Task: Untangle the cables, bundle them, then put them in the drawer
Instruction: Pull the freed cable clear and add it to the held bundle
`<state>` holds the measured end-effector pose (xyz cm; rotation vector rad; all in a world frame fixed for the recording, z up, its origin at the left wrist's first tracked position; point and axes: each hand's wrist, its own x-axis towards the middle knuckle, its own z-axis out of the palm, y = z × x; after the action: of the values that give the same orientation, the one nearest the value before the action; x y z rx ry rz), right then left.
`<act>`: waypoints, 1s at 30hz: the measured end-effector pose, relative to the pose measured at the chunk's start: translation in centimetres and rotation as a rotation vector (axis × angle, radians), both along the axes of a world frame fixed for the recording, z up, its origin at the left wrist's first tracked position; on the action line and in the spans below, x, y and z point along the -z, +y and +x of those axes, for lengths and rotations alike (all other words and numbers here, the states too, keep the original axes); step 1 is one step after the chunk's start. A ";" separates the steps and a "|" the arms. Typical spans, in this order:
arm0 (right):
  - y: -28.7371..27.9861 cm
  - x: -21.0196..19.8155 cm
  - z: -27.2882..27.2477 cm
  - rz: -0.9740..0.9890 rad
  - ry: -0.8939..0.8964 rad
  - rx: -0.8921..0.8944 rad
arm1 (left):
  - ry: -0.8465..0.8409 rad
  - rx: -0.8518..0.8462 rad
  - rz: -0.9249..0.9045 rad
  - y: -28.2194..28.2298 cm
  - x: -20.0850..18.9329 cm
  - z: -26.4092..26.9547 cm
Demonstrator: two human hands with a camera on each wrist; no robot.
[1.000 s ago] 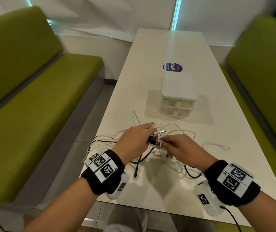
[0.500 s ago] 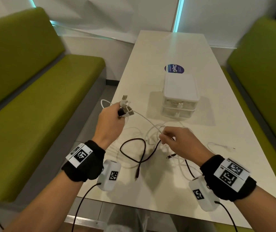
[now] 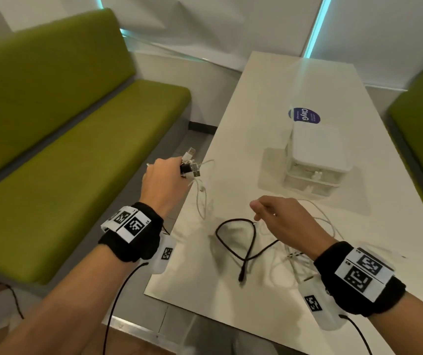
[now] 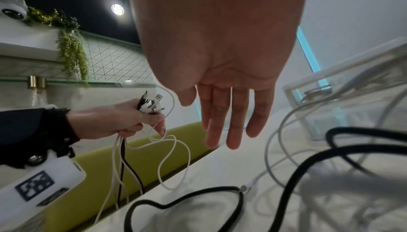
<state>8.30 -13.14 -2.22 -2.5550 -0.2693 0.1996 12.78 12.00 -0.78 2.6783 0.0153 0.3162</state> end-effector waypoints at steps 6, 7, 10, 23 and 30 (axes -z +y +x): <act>2.9 1.8 1.1 -0.064 0.054 -0.101 | 0.023 -0.166 0.045 5.8 0.5 2.0; 3.3 2.2 1.3 -0.066 0.062 -0.112 | 0.031 -0.193 0.039 6.6 0.6 2.2; 4.3 3.0 1.9 -0.082 0.083 -0.145 | 0.083 -0.255 0.027 9.0 1.2 3.0; 4.7 3.7 1.7 -0.122 0.137 -0.150 | 0.358 -0.081 -0.342 11.8 3.6 3.3; 6.1 3.0 1.7 -0.112 0.118 -0.190 | 0.334 -0.003 -0.328 11.4 3.7 2.4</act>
<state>9.96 -7.08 -5.22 -2.6152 -0.4674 0.4475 15.19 23.38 -4.45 2.3732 0.1590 -0.1268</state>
